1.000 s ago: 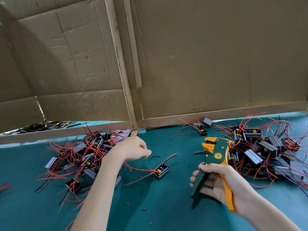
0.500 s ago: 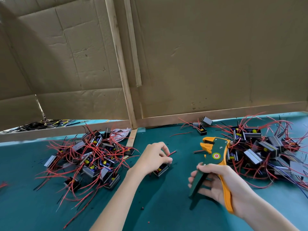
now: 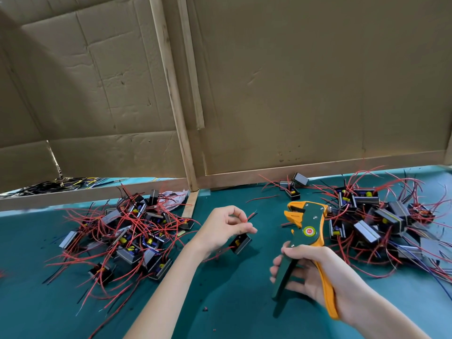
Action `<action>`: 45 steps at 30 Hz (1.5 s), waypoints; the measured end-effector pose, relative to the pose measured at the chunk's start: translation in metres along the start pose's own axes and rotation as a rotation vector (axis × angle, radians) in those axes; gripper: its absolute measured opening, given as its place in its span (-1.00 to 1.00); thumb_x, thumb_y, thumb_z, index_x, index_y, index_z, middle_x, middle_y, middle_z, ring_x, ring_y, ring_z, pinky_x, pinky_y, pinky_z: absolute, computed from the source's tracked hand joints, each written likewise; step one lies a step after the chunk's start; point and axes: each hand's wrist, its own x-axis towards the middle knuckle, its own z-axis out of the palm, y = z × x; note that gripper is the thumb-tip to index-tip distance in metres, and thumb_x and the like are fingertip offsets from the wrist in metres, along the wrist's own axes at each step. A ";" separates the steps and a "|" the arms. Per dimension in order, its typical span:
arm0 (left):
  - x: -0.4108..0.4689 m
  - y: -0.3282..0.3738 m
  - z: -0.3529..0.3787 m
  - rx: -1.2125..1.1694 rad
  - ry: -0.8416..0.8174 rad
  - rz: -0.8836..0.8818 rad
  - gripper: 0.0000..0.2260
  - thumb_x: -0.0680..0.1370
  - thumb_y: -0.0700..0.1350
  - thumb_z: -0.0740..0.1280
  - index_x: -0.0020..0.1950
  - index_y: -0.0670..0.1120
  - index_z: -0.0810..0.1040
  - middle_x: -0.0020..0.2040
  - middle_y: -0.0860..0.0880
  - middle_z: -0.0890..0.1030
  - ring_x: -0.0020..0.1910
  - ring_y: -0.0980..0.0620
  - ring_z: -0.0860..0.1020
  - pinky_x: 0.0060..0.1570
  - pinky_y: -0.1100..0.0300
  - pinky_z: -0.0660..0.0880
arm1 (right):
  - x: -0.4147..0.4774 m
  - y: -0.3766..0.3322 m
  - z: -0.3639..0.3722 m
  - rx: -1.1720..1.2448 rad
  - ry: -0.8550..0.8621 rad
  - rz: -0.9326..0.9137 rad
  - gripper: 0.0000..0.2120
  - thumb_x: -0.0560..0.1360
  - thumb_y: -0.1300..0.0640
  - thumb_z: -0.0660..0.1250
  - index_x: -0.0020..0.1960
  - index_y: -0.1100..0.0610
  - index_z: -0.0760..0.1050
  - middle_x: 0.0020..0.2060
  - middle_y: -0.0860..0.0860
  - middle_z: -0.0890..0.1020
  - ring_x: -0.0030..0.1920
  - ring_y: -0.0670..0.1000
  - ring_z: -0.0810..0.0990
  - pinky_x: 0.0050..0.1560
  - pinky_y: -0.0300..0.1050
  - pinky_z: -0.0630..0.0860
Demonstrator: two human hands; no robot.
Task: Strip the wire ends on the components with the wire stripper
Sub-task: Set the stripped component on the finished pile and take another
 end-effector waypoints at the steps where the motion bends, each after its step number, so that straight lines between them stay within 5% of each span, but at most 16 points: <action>1: 0.000 0.003 0.000 -0.046 0.006 0.020 -0.89 0.49 -0.24 0.43 -0.13 -0.10 0.51 -0.17 -0.09 0.72 -0.13 0.06 0.67 0.03 0.25 0.53 | 0.000 0.000 0.000 -0.007 -0.016 0.000 -0.78 0.24 0.31 0.42 -0.12 0.31 0.54 -0.26 0.29 0.60 -0.26 0.28 0.65 -0.24 0.14 0.64; 4: -0.002 0.014 -0.003 -0.143 0.011 0.089 -0.91 0.55 -0.31 0.32 -0.07 -0.14 0.57 -0.18 -0.06 0.71 -0.17 0.07 0.66 -0.06 0.30 0.54 | 0.001 0.001 0.000 -0.025 -0.069 -0.017 -0.82 0.21 0.39 0.48 -0.19 0.30 0.61 -0.24 0.30 0.60 -0.24 0.30 0.65 -0.21 0.15 0.62; 9: -0.008 0.035 -0.007 -0.192 -0.017 0.167 -0.91 0.58 -0.26 0.28 0.03 -0.13 0.55 -0.17 -0.06 0.71 -0.21 0.07 0.64 -0.09 0.30 0.52 | -0.001 -0.001 0.002 -0.119 -0.208 -0.071 -0.75 0.17 0.21 0.54 -0.18 0.23 0.62 -0.24 0.29 0.58 -0.21 0.30 0.63 -0.12 0.17 0.60; 21: -0.023 0.064 -0.008 -0.208 -0.113 0.182 -0.93 0.46 -0.12 0.40 -0.23 -0.02 0.64 -0.35 -0.04 0.60 -0.32 0.05 0.53 -0.20 0.25 0.49 | -0.010 -0.005 0.011 -0.197 -0.366 -0.152 -0.80 0.21 0.26 0.49 -0.19 0.27 0.58 -0.26 0.34 0.56 -0.25 0.31 0.61 -0.10 0.23 0.57; 38: -0.031 0.075 -0.017 0.022 -0.201 0.184 -0.85 0.51 -0.15 0.40 -0.25 0.01 0.64 -0.39 0.00 0.58 -0.34 0.09 0.51 -0.04 0.20 0.46 | -0.011 -0.006 0.001 -0.393 -0.416 -0.173 -0.70 0.30 0.13 0.59 -0.10 0.25 0.56 -0.21 0.32 0.59 -0.17 0.32 0.62 -0.04 0.19 0.55; 45: -0.032 0.077 -0.022 0.029 -0.234 0.163 -0.92 0.45 -0.06 0.41 -0.26 0.02 0.64 -0.38 0.00 0.57 -0.34 0.07 0.48 -0.06 0.08 0.40 | -0.019 -0.004 0.005 -0.453 -0.266 -0.146 -0.61 0.15 -0.03 0.66 -0.24 0.15 0.56 -0.37 0.29 0.56 -0.39 0.23 0.58 -0.30 0.00 0.56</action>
